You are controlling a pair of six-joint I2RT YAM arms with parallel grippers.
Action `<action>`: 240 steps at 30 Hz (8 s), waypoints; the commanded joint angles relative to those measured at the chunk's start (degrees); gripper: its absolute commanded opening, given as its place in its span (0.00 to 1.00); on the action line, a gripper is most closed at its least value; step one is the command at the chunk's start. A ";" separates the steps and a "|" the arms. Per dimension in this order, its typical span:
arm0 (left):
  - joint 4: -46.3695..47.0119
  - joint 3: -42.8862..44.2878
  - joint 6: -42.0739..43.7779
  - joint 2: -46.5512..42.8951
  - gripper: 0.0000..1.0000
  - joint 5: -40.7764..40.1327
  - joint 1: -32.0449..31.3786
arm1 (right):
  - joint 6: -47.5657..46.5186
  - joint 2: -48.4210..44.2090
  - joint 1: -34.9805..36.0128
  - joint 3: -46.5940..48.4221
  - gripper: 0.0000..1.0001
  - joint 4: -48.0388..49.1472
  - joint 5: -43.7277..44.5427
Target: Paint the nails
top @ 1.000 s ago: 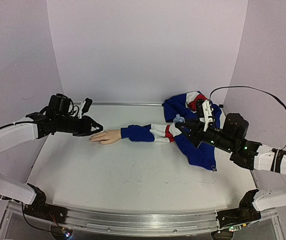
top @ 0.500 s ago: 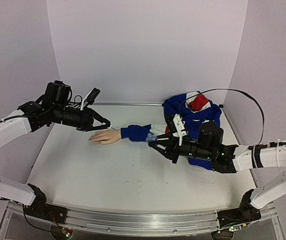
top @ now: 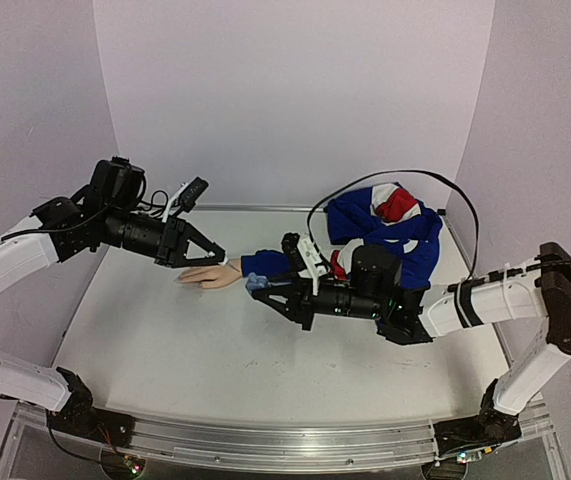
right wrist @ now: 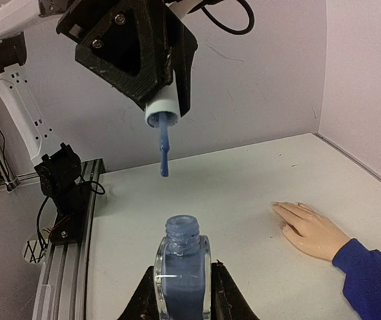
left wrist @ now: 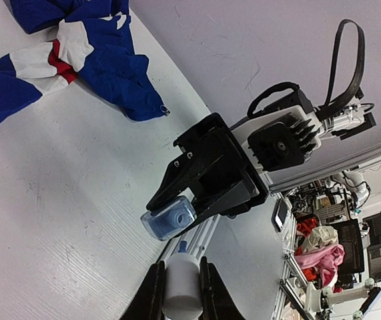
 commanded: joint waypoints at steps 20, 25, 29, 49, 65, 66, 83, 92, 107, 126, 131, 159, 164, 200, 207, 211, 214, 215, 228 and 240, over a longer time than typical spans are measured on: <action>-2.70 5.44 3.58 1.90 0.00 -4.15 -2.77 | -0.70 3.05 0.70 5.25 0.00 6.43 -3.70; -2.79 5.47 3.58 1.65 0.00 -4.48 -2.78 | -0.61 3.80 0.79 5.19 0.00 6.32 -3.79; -2.90 5.43 3.58 0.81 0.00 -5.17 -2.79 | -0.56 4.11 0.95 5.09 0.00 6.32 -3.64; -4.36 5.01 4.89 2.93 0.00 -5.65 -3.74 | -0.61 4.16 1.18 6.03 0.00 7.56 -2.87; -6.86 6.14 6.24 4.74 0.00 -7.74 -5.57 | -1.04 4.97 1.34 7.49 0.00 6.67 -1.77; -7.22 6.14 6.36 4.75 0.00 -7.95 -5.59 | -1.07 4.65 1.38 7.22 0.00 6.79 -1.01; -9.98 7.81 7.57 6.08 0.00 -9.78 -6.51 | -1.63 4.71 1.46 7.43 0.00 6.76 -2.86; -12.48 9.02 8.39 8.14 0.00 -13.38 -8.08 | -2.50 4.26 1.62 7.84 0.00 6.73 -0.15; -18.58 15.19 6.52 15.99 0.00 -23.43 -11.64 | -9.52 5.16 5.83 8.33 0.00 12.29 26.25; -18.68 18.37 2.81 24.78 0.00 -25.36 -11.74 | -11.73 6.60 7.78 11.66 0.00 21.29 22.96; -18.58 17.38 9.26 25.04 0.00 -20.19 -11.94 | -1.83 2.76 2.02 12.58 0.00 14.38 -3.20; -4.02 8.56 22.38 5.22 0.23 -21.24 -15.18 | 14.73 -3.69 -4.87 7.51 0.00 12.73 -29.55; -1.50 4.88 18.88 -2.42 0.49 -29.79 -15.15 | 9.27 -6.30 -4.86 6.55 0.00 3.91 -22.46; 17.61 2.61 -3.90 0.09 0.53 -42.03 -15.17 | -1.70 3.55 8.83 18.57 0.00 -10.45 34.18; 17.61 3.17 -3.43 2.05 0.30 -39.73 -15.19 | -1.90 4.06 8.87 19.23 0.00 -10.34 33.54; 17.67 2.53 -2.85 2.99 0.17 -37.36 -15.26 | -1.27 3.65 8.85 19.19 0.00 -9.54 32.75; 17.76 1.60 -1.50 3.24 0.09 -34.78 -15.51 | -0.82 3.06 8.82 19.22 0.00 -8.91 31.13; 17.91 1.23 -0.55 3.37 0.07 -33.43 -15.64 | -0.83 2.76 8.72 19.31 0.00 -8.89 29.97; 28.23 -3.97 8.09 5.80 0.00 9.92 -15.87 | 24.48 -5.02 -4.40 15.44 0.00 18.68 -40.98; 28.10 -1.53 10.80 5.64 0.13 12.46 -15.77 | 27.28 -10.67 -4.77 9.92 0.00 20.97 -42.16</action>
